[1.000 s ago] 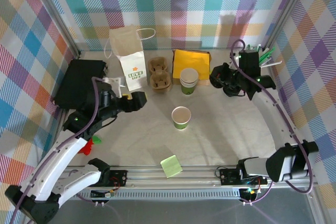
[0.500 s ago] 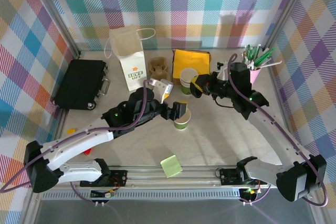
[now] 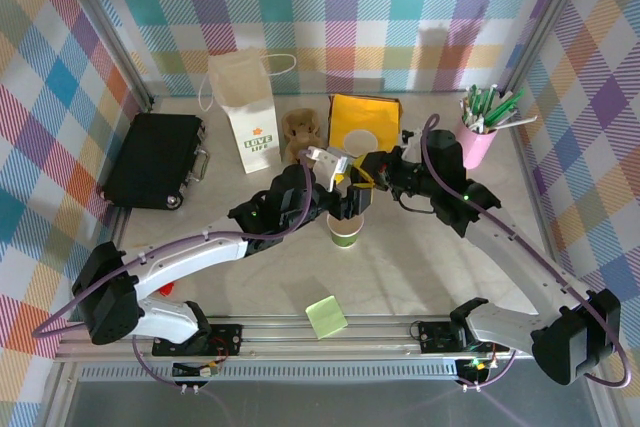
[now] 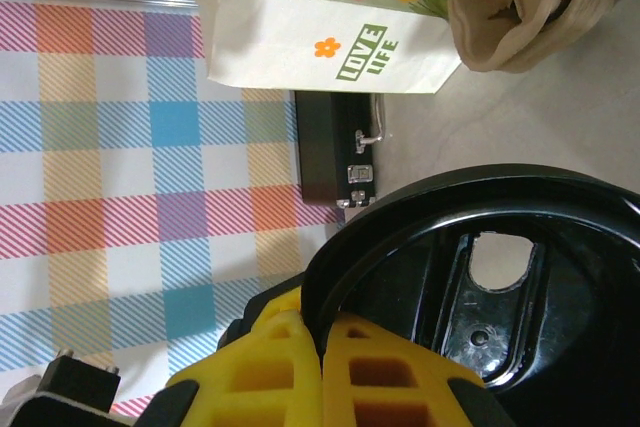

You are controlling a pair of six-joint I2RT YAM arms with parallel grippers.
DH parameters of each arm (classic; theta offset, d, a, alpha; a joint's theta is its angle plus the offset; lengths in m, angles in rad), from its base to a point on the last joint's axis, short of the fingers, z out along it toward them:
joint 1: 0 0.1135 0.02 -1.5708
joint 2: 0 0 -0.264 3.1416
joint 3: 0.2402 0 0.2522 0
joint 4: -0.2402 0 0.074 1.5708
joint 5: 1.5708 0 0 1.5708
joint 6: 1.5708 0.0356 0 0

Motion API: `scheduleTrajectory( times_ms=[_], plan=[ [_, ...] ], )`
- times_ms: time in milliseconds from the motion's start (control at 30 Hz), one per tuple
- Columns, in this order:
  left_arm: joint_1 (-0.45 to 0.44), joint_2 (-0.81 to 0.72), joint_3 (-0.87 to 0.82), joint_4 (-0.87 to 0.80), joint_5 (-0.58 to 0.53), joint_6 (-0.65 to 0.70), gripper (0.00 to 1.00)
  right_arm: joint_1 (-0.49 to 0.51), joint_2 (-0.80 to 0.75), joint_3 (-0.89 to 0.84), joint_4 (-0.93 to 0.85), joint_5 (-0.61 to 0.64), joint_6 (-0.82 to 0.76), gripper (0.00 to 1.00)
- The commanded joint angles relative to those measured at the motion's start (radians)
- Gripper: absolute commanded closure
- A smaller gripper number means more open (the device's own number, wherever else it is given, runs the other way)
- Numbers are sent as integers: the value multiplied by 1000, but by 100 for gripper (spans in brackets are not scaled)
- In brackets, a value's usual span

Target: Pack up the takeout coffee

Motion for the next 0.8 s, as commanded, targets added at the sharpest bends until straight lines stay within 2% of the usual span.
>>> scheduleTrajectory(
  times_ms=[0,100,467,667,767],
  plan=[
    [-3,9,-21,78,-15,4,42,16,-14,1,37,-10,18,95],
    [-1,14,-20,83,0,7,57,19,-13,1,38,-9,20,95],
    [17,8,-34,113,37,-27,75,22,-21,18,14,8,-9,93],
    [44,-30,-51,113,78,-112,82,22,-64,61,-123,108,-150,74],
    [66,-61,-63,95,98,-177,83,22,-91,107,-209,166,-292,64]
  ],
)
